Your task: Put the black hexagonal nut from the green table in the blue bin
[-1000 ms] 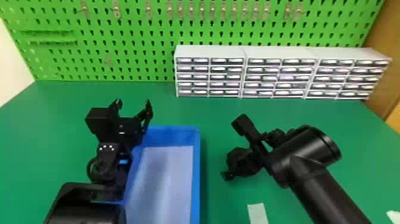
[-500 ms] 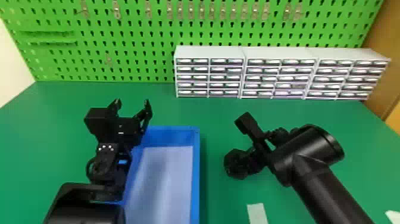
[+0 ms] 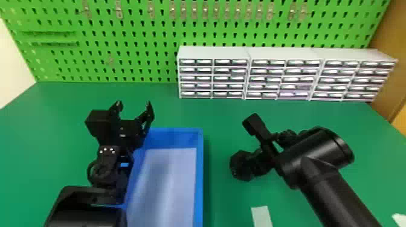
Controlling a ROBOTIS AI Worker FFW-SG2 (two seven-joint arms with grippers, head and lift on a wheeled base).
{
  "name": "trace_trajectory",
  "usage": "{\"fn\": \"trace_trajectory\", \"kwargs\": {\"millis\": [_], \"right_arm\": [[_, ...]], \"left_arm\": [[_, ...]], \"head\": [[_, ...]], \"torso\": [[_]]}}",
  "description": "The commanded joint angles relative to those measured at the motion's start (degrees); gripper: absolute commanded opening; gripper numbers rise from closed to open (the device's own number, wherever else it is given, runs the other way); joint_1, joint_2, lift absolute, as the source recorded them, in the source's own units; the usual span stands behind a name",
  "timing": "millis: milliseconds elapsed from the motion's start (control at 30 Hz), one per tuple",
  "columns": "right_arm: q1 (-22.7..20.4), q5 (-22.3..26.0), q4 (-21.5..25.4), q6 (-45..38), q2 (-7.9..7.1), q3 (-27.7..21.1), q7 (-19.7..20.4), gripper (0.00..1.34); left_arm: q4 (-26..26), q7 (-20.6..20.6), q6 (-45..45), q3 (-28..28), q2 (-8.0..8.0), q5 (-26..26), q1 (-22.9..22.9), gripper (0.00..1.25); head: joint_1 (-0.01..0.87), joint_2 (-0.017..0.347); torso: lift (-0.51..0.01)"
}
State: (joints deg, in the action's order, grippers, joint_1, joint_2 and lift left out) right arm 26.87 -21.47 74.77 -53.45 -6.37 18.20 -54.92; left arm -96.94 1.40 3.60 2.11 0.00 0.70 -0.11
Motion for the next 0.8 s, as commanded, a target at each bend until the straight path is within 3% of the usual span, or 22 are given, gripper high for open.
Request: {"fn": "trace_trajectory", "kwargs": {"millis": [0, 433, 767], "right_arm": [[0.2, -0.6, 1.1, 0.0, -0.05, -1.3, 0.0, 0.25], [0.2, -1.1, 4.2, -0.1, 0.04, -3.9, 0.0, 0.25], [-0.4, 0.3, 10.9, -0.1, 0.13, -7.3, 2.1, 0.25]], "left_arm": [[0.0, 0.0, 0.0, 0.0, -0.15, 0.0, 0.0, 0.79], [0.1, 0.0, 0.0, 0.0, -0.15, 0.1, 0.1, 0.79], [0.2, 0.0, 0.0, 0.0, -0.15, 0.1, 0.1, 0.79]], "head": [[0.657, 0.057], [0.657, 0.057], [0.657, 0.057]], "torso": [[-0.095], [-0.095], [-0.095]]}}
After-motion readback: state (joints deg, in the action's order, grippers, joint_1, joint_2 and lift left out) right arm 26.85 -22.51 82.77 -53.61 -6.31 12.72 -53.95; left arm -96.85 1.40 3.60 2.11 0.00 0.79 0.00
